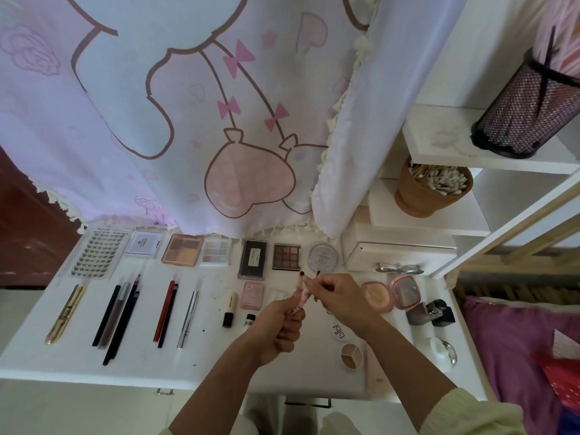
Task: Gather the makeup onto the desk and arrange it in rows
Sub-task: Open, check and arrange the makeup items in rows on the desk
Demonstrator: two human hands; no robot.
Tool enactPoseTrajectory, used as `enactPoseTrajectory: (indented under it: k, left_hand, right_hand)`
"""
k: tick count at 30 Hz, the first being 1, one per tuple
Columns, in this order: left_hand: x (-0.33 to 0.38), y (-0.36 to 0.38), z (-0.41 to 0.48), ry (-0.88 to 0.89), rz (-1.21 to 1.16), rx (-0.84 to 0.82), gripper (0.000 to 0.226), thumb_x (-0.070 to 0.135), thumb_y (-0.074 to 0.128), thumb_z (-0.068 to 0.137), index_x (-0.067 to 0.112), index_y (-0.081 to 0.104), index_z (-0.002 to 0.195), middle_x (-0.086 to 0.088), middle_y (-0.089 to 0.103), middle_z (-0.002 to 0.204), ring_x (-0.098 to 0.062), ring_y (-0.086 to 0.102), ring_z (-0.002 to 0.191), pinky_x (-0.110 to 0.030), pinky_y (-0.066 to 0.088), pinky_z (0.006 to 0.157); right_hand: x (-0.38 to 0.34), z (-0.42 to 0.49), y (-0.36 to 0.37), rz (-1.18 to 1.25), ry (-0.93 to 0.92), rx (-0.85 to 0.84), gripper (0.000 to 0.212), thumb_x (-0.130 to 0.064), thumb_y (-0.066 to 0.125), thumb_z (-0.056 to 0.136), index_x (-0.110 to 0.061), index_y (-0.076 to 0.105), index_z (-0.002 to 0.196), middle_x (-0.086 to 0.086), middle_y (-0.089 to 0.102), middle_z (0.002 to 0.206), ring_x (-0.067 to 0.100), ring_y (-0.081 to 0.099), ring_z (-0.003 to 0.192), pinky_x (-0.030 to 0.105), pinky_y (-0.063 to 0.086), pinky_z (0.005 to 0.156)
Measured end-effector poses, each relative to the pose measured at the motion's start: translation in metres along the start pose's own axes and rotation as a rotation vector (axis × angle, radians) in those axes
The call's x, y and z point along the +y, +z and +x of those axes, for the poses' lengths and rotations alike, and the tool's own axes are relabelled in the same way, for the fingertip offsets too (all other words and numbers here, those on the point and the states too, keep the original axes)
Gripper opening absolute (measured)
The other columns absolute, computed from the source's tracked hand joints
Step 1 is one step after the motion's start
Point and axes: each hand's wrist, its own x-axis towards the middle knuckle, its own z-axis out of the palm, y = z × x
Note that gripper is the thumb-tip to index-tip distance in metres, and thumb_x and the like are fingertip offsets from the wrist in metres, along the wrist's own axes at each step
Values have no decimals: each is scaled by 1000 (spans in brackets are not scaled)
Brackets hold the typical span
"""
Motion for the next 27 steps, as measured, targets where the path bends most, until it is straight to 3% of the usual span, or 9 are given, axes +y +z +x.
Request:
enactPoseTrajectory:
  k: [3, 9, 18, 22, 24, 27]
  left_hand:
    - [0, 0, 1, -16, -13, 2, 48, 49, 46, 95, 19, 41, 59, 5, 27, 54, -6, 17, 46, -19, 10, 44]
    - [0, 0, 2, -45, -18, 27, 49, 49, 46, 95, 19, 41, 57, 5, 28, 53, -6, 18, 44, -18, 13, 43]
    - [3, -1, 2, -106, 4, 41, 49, 47, 47, 96, 18, 41, 58, 5, 29, 52, -6, 18, 42, -16, 15, 39]
    - [3, 0, 0, -129, 25, 25, 51, 58, 60, 80, 21, 36, 54, 6, 25, 54, -6, 16, 46, -16, 12, 41]
    - [3, -1, -3, -112, 58, 5, 49, 62, 62, 71, 20, 40, 56, 5, 27, 56, -6, 17, 48, -15, 15, 41]
    - [5, -4, -4, -91, 86, -23, 49, 60, 49, 88, 13, 58, 77, 5, 33, 58, -6, 23, 50, -15, 19, 42]
  right_hand:
    - [2, 2, 1, -20, -2, 0, 35, -33, 61, 93, -8, 75, 74, -1, 54, 59, 5, 38, 46, 16, 33, 47]
    - [8, 2, 3, -43, 21, 15, 33, -34, 61, 93, -12, 74, 72, -5, 58, 60, 3, 44, 49, 15, 37, 53]
    - [9, 0, 1, -42, 35, 8, 30, -31, 62, 93, -14, 73, 71, -12, 54, 47, 0, 43, 45, 13, 35, 50]
    - [8, -1, -3, 6, 27, 1, 26, -24, 61, 94, -11, 74, 75, -11, 54, 47, 3, 42, 46, 17, 36, 50]
    - [7, -1, -7, -2, 26, -33, 25, -21, 61, 95, -16, 74, 74, -9, 55, 49, 7, 43, 48, 20, 37, 50]
    - [9, 2, -15, 2, 93, -79, 23, -21, 61, 95, -8, 75, 81, -5, 59, 54, 9, 47, 47, 22, 38, 51]
